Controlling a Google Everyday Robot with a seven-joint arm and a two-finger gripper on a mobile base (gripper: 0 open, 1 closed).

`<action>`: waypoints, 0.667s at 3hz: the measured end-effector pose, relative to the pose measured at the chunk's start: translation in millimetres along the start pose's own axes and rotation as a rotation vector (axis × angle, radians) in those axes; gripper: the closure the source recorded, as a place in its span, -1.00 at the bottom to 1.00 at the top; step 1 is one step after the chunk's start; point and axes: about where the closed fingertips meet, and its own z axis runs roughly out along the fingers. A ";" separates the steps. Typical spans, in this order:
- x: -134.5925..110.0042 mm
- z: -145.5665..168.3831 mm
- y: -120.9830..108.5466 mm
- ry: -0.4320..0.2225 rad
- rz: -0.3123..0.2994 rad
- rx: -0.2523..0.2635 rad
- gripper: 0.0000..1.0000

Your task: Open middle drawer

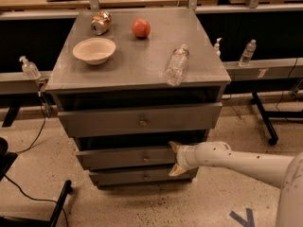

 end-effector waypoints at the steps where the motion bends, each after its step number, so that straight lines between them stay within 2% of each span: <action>1: 0.0 -0.1 0.0 0.000 0.000 0.000 -0.56; 2: -4.8 -13.6 7.3 -0.014 -0.003 -0.006 -0.60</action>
Offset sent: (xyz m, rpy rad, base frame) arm -0.1736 -0.0344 0.1358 0.1320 0.0515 0.1401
